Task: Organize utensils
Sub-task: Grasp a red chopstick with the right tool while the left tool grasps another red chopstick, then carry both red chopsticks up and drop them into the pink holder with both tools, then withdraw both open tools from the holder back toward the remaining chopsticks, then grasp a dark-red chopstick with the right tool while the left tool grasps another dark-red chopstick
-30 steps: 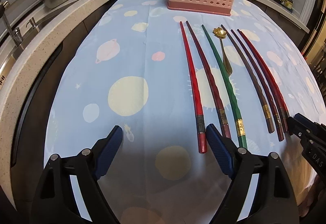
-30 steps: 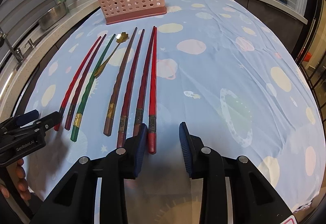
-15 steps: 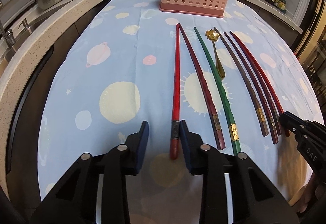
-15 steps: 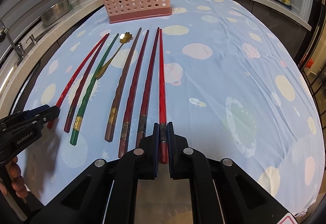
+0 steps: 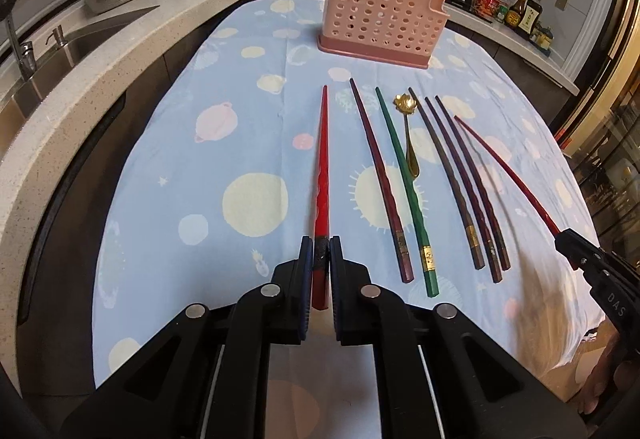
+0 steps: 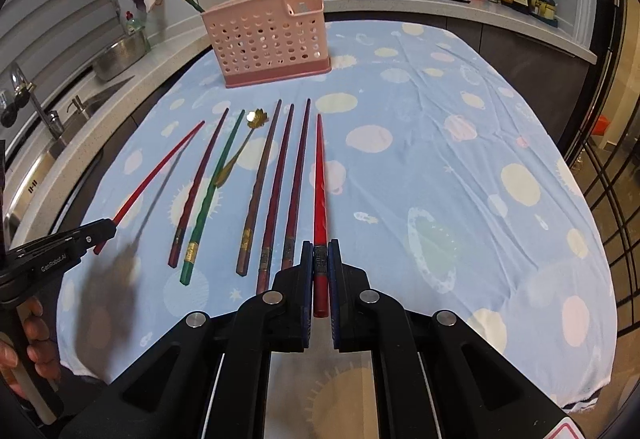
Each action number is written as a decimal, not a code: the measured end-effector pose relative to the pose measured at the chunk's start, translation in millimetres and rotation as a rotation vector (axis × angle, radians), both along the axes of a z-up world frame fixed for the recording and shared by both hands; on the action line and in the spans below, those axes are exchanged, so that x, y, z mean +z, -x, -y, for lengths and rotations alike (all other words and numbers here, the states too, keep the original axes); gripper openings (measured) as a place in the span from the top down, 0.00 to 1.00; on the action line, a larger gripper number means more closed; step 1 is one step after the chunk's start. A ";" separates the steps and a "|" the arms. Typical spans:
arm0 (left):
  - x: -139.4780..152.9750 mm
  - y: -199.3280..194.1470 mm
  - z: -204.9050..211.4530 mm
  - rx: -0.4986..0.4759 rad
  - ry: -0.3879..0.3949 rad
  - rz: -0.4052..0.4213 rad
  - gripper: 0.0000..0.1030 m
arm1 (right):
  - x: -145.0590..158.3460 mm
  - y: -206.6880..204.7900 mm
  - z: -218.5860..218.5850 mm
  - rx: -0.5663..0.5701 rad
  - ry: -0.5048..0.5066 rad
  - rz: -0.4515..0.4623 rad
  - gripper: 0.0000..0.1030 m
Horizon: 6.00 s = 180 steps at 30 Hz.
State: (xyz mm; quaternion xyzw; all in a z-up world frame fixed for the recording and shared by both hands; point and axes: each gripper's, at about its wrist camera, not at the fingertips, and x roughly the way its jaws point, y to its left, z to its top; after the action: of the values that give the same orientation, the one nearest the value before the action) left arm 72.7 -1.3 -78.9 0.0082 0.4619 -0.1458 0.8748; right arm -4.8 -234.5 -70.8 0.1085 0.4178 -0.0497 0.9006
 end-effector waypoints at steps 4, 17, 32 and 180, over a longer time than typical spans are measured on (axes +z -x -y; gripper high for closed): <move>25.9 3.6 -5.2 0.009 0.015 0.045 0.92 | 28.0 6.7 5.8 -0.010 -0.005 0.065 0.94; 100.3 4.7 -15.0 0.024 0.064 0.189 0.93 | 103.7 12.1 27.6 -0.052 -0.029 0.250 0.94; 165.7 -33.2 -4.6 0.011 0.110 0.317 0.93 | 162.0 -17.5 49.8 -0.080 -0.025 0.393 0.94; -45.0 -14.9 50.3 -0.054 -0.111 -0.030 0.40 | -55.2 -27.1 -14.0 0.017 -0.028 -0.091 0.93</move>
State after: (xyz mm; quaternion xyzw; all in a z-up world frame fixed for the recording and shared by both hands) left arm 87.7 -51.6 -124.0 0.0670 0.4820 -0.1435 0.8617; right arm 22.3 -220.5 -126.0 0.1149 0.4599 -0.0410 0.8795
